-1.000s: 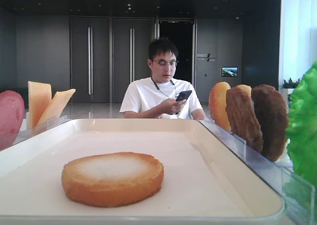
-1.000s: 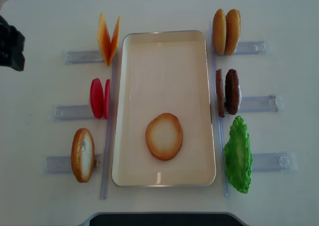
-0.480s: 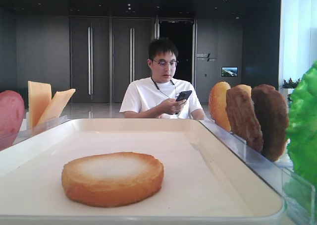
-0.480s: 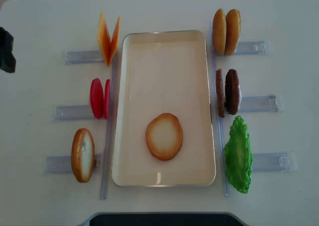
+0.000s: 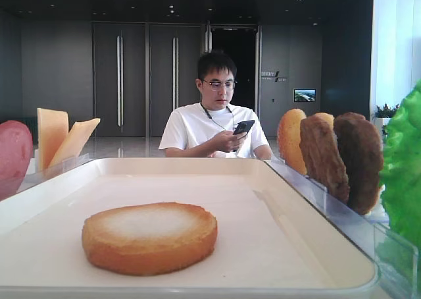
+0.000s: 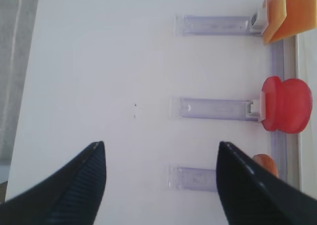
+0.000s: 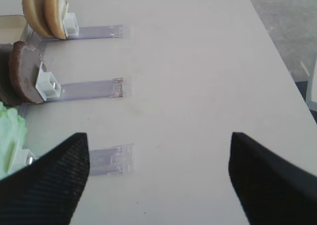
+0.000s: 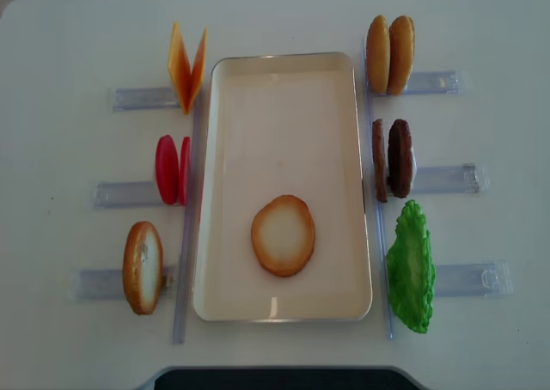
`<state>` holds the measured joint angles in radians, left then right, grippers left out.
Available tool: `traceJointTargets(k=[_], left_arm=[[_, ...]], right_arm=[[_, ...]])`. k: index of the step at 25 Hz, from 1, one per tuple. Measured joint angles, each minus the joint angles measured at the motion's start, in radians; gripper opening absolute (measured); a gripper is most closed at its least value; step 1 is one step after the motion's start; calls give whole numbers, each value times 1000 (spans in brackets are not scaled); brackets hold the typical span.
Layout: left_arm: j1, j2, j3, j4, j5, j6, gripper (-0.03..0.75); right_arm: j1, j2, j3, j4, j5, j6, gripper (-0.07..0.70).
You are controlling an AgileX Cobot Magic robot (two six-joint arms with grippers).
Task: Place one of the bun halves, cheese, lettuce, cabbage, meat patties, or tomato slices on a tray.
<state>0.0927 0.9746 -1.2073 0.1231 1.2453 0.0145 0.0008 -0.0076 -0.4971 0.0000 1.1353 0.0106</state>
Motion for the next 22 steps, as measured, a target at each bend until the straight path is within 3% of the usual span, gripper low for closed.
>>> traceJointTargets(k=[5, 22], left_arm=[[0, -152, 27, 0, 2, 0, 527], [0, -625, 348, -59, 16, 36, 526]], right_arm=[[0, 0, 0, 0, 0, 0, 577], [0, 0, 0, 0, 0, 0, 577]])
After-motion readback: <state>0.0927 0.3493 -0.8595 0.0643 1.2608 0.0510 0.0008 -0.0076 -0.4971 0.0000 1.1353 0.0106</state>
